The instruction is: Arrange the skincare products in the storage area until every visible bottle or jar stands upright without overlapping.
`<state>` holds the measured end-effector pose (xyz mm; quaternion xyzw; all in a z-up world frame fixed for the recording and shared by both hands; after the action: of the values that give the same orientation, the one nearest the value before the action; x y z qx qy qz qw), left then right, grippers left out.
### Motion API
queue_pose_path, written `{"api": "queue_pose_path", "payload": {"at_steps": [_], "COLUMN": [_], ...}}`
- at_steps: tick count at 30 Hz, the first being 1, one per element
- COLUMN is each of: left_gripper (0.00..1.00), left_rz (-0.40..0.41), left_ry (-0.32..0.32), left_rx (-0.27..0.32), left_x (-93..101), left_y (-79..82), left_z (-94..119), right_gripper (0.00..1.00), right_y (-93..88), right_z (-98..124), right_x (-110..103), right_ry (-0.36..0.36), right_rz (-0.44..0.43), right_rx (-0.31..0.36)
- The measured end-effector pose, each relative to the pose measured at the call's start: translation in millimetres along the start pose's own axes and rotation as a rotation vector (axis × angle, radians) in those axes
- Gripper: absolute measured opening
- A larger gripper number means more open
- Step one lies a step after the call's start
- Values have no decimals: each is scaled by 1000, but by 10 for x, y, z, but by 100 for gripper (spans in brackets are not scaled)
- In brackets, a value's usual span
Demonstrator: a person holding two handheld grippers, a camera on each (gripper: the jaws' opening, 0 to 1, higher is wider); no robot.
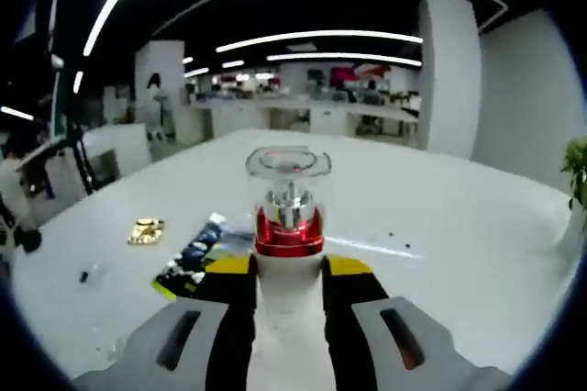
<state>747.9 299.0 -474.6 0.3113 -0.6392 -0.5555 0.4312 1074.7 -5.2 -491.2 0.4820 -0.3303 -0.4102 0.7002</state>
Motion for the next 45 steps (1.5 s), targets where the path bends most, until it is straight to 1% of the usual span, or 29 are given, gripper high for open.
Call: {"api": "queue_pose_path", "payload": {"at_steps": [1, 3, 9, 12, 18, 24, 37, 40, 45], "left_gripper": [95, 95, 95, 95, 95, 95, 95, 95, 95], "left_rz": [-1, -1, 0, 0, 3, 5, 6, 7, 8], "left_ry": [1, 3, 4, 3, 3, 0, -9, -9, -11], "left_rx": [-1, -1, 0, 1, -1, -4, -12, -13, -11], "left_x": [-1, -6, -5, -6, -13, -14, 14, 15, 13], "left_y": [2, 6, 15, 15, 2, -12, -45, -52, -51], "left_z": [3, 5, 9, 4, -10, -28, -52, -52, -51], "right_gripper": [26, 26, 26, 26, 26, 26, 26, 26, 26], "right_y": [7, 1, 20, 4, -21, -42, -73, -87, -100], "right_z": [11, 46, 18, 53, 99, 147, 216, 245, 260], "right_x": [0, -11, 54, 107, 338, 504, 668, 666, 660], "right_ry": [-5, -20, -62, -90, -183, -236, -300, -317, -314], "right_rz": [-4, -14, -18, -26, -56, -73, -89, -93, -91], "right_rx": [25, 29, 13, 14, 23, 30, 41, 42, 44]}}
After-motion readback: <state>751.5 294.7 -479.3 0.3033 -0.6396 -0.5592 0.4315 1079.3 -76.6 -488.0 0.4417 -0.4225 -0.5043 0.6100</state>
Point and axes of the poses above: the point that each gripper's makers call its tool centre point, and the gripper's own axes: z roughly backward along the fingers, x roughly to its right, y roughly out of its top, the point moved 5 cm from there along z, roughly backward along the fingers, and after that the axes turned 4 degrees about x, right-handed, at the moved point
